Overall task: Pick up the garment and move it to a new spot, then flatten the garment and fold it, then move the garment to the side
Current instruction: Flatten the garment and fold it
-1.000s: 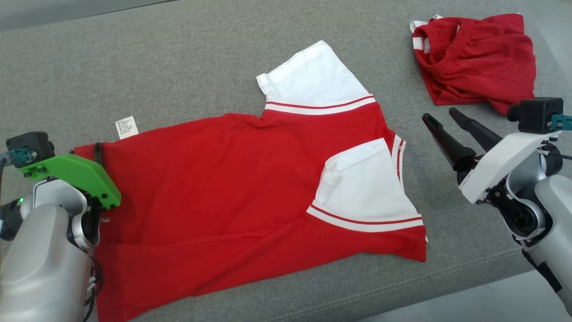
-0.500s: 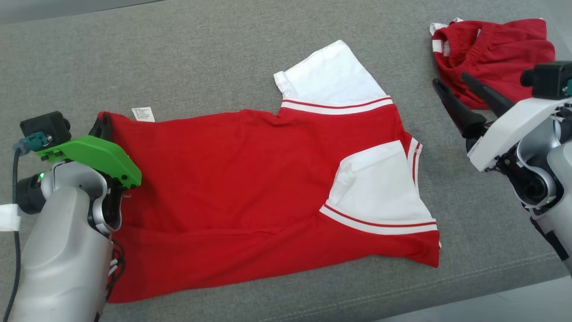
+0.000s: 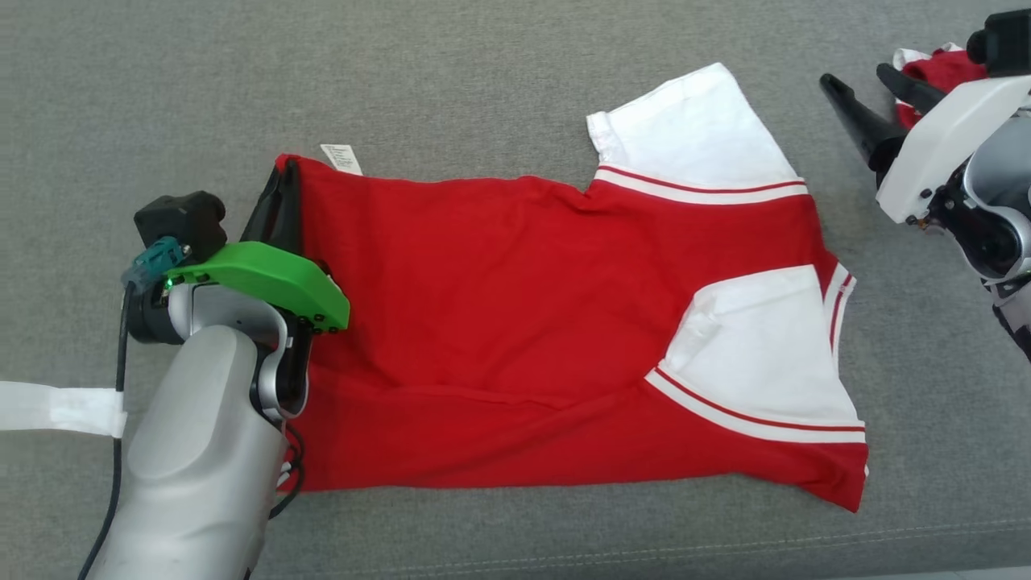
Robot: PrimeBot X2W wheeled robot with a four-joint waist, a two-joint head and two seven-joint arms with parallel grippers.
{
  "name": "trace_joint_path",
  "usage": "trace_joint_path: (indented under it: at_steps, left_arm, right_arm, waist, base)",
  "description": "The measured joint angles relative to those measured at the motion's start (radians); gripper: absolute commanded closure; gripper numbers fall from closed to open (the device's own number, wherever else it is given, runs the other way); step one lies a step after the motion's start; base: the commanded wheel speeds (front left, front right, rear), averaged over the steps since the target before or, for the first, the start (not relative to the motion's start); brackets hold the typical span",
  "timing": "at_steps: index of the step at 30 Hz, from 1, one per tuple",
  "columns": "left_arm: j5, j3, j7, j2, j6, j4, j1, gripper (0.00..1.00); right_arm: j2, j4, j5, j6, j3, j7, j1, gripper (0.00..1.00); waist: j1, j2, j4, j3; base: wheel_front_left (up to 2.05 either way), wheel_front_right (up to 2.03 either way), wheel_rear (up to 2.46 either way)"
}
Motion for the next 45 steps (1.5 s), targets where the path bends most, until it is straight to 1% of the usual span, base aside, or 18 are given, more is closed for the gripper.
trace_joint_path:
  at_steps: [3, 6, 9, 11, 18, 24, 29, 31, 32, 33, 34, 35, 37, 38, 39, 41, 43, 45]
  left_arm:
    - [0.009, -0.017, -0.018, -0.009, -0.008, -0.021, 0.013, 1.0]
    - [0.022, -0.038, -0.023, -0.015, -0.008, -0.045, 0.019, 1.0]
    - [0.022, -0.044, -0.029, -0.019, -0.009, -0.055, 0.019, 1.0]
    - [0.022, -0.053, -0.029, -0.02, -0.009, -0.07, 0.021, 1.0]
    - [0.035, -0.086, -0.039, -0.024, -0.017, -0.105, 0.023, 1.0]
    - [0.035, -0.098, -0.047, -0.029, -0.017, -0.114, 0.024, 1.0]
    - [0.036, -0.101, -0.048, -0.029, -0.017, -0.12, 0.034, 1.0]
    - [0.04, -0.103, -0.048, -0.029, -0.017, -0.123, 0.035, 1.0]
    - [0.04, -0.103, -0.048, -0.029, -0.016, -0.125, 0.035, 1.0]
    - [0.041, -0.104, -0.048, -0.03, -0.016, -0.127, 0.035, 1.0]
    - [0.041, -0.105, -0.051, -0.03, -0.016, -0.128, 0.035, 1.0]
    - [0.041, -0.105, -0.051, -0.03, -0.016, -0.129, 0.035, 1.0]
    - [0.041, -0.105, -0.051, -0.03, -0.016, -0.13, 0.036, 1.0]
    - [0.041, -0.104, -0.051, -0.031, -0.016, -0.129, 0.038, 1.0]
    - [0.041, -0.105, -0.051, -0.031, -0.016, -0.127, 0.04, 1.0]
    - [0.041, -0.105, -0.051, -0.031, -0.016, -0.122, 0.048, 1.0]
    - [0.04, -0.104, -0.054, -0.032, -0.016, -0.115, 0.056, 1.0]
    - [0.04, -0.098, -0.055, -0.032, -0.015, -0.111, 0.062, 1.0]
  right_arm:
    - [-0.001, 0.032, -0.011, -0.001, 0.003, 0.023, -0.041, 0.0]
    - [-0.001, 0.067, -0.016, -0.017, 0.005, 0.045, -0.077, 0.0]
    - [-0.003, 0.091, -0.024, -0.018, 0.014, 0.064, -0.096, 0.0]
    - [-0.009, 0.112, -0.053, -0.018, 0.029, 0.075, -0.114, 0.0]
    - [-0.004, 0.184, -0.057, -0.019, 0.03, 0.094, -0.162, 0.0]
    - [0.009, 0.245, -0.063, -0.017, 0.031, 0.092, -0.175, 0.0]
    - [0.019, 0.277, -0.064, -0.016, 0.032, 0.079, -0.2, 0.0]
    - [0.021, 0.291, -0.065, -0.007, 0.035, 0.073, -0.206, 0.0]
    - [0.021, 0.298, -0.067, -0.006, 0.036, 0.07, -0.209, 0.03]
    - [0.022, 0.305, -0.068, -0.002, 0.038, 0.069, -0.212, 0.2]
    - [0.023, 0.311, -0.07, 0.002, 0.039, 0.069, -0.214, 0.48]
    - [0.024, 0.317, -0.071, 0.004, 0.042, 0.066, -0.216, 0.58]
    - [0.028, 0.328, -0.073, 0.012, 0.05, 0.059, -0.222, 0.69]
    - [0.032, 0.333, -0.08, 0.018, 0.057, 0.051, -0.224, 0.69]
    - [0.037, 0.34, -0.087, 0.022, 0.063, 0.047, -0.226, 0.74]
    - [0.044, 0.353, -0.091, 0.029, 0.072, 0.045, -0.229, 0.85]
    - [0.047, 0.364, -0.105, 0.036, 0.084, 0.031, -0.229, 1.0]
    - [0.059, 0.38, -0.109, 0.038, 0.087, 0.015, -0.23, 1.0]
  waist:
    - [0.0, 0.0, 0.032, 0.015]
    - [0.0, 0.0, 0.062, 0.033]
    - [0.0, 0.0, 0.081, 0.046]
    - [0.0, 0.0, 0.099, 0.061]
    - [0.0, 0.0, 0.152, 0.115]
    - [0.0, 0.0, 0.186, 0.15]
    - [0.0001, 0.0, 0.198, 0.162]
    - [0.0001, 0.0, 0.199, 0.163]
    - [0.0, 0.0, 0.199, 0.162]
    - [0.0001, 0.0, 0.2, 0.162]
    - [0.0, 0.0, 0.2, 0.161]
    - [0.0, 0.0, 0.2, 0.161]
    - [0.0, 0.0, 0.199, 0.159]
    - [0.0, 0.0, 0.199, 0.157]
    - [0.0001, 0.0, 0.198, 0.154]
    - [0.0, 0.0, 0.197, 0.147]
    - [0.0, 0.0, 0.196, 0.14]
    - [0.0, 0.0, 0.193, 0.13]
  base:
    - [0.0, 0.0, 0.0]
    - [0.0, 0.0, 0.0]
    - [0.0, 0.0, 0.0]
    - [0.0, 0.0, 0.0]
    - [0.0, 0.0, 0.0]
    - [0.0, 0.0, 0.0]
    - [0.0, 0.0, 0.0]
    - [0.0, 0.0, 0.0]
    - [0.0, 0.0, 0.0]
    - [0.0, 0.0, 0.0]
    - [0.0, 0.0, 0.0]
    - [0.0, 0.0, 0.0]
    - [0.0, 0.0, 0.0]
    - [0.0, 0.0, 0.0]
    - [0.0, 0.0, 0.0]
    - [0.0, 0.0, 0.0]
    - [0.0, 0.0, 0.0]
    - [0.0, 0.0, 0.0]
